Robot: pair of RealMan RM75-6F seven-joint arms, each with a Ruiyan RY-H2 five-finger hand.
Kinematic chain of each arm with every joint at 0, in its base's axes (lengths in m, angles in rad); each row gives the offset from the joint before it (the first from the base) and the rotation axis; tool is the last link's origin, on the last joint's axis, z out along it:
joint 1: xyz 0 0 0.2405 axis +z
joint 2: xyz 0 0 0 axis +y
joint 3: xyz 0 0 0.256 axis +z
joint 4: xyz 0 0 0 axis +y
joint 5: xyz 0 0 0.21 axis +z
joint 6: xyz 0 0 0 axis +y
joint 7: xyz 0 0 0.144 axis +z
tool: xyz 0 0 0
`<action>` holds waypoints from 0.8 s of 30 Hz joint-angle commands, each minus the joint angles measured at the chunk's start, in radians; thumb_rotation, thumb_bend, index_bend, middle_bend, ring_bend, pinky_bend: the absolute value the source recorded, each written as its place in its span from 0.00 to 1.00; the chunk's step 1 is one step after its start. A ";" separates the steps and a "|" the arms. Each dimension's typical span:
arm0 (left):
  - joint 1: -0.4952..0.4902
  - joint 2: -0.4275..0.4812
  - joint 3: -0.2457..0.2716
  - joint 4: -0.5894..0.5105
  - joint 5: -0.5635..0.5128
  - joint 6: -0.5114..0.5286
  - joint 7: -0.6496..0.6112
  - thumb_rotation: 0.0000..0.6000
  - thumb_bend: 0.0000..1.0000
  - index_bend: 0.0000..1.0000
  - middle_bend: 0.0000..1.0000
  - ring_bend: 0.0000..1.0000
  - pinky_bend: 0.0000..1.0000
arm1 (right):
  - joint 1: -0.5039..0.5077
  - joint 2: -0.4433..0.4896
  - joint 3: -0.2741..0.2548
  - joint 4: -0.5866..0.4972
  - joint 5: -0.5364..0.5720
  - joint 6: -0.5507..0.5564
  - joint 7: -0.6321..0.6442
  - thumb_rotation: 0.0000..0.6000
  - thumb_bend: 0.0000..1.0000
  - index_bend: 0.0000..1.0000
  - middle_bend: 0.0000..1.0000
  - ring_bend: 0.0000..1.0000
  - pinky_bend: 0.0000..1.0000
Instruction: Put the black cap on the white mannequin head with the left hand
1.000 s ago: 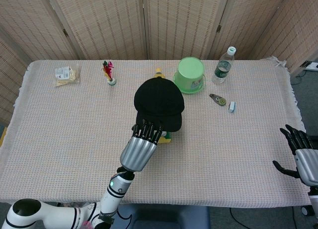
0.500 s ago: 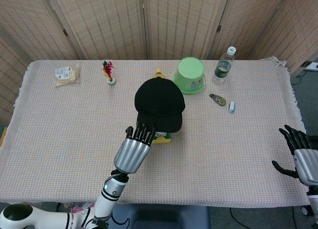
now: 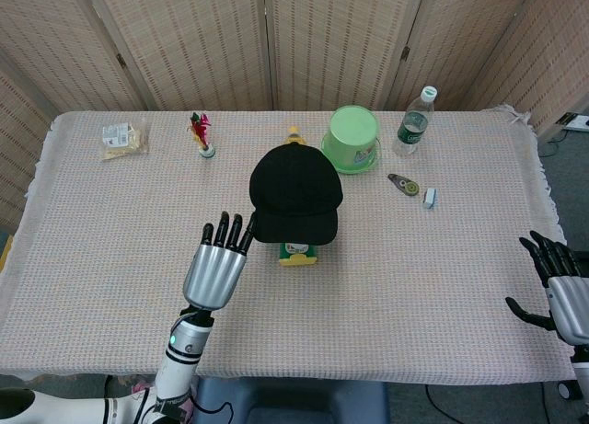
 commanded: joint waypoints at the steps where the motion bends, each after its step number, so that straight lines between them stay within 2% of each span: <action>1: 0.021 0.029 -0.012 -0.029 -0.020 0.010 -0.022 1.00 0.45 0.14 0.29 0.26 0.47 | 0.001 -0.002 0.001 0.000 0.002 -0.002 -0.004 1.00 0.17 0.00 0.00 0.00 0.00; 7: 0.071 0.096 -0.029 -0.082 -0.065 0.035 -0.107 1.00 0.45 0.12 0.28 0.26 0.47 | 0.002 -0.006 0.004 0.001 0.007 -0.002 -0.011 1.00 0.18 0.00 0.00 0.00 0.00; 16: 0.164 0.265 -0.104 -0.144 -0.204 0.058 -0.315 1.00 0.45 0.12 0.27 0.26 0.46 | -0.003 -0.009 0.008 0.001 0.011 0.009 -0.017 1.00 0.18 0.00 0.00 0.00 0.00; 20: 0.191 0.357 -0.156 -0.147 -0.308 0.006 -0.459 1.00 0.45 0.12 0.27 0.25 0.45 | -0.006 -0.011 0.011 -0.001 0.016 0.014 -0.026 1.00 0.18 0.00 0.00 0.00 0.00; 24: 0.213 0.454 -0.175 -0.126 -0.374 -0.084 -0.625 1.00 0.43 0.11 0.25 0.24 0.45 | -0.004 -0.017 0.017 -0.001 0.029 0.009 -0.044 1.00 0.18 0.00 0.00 0.00 0.00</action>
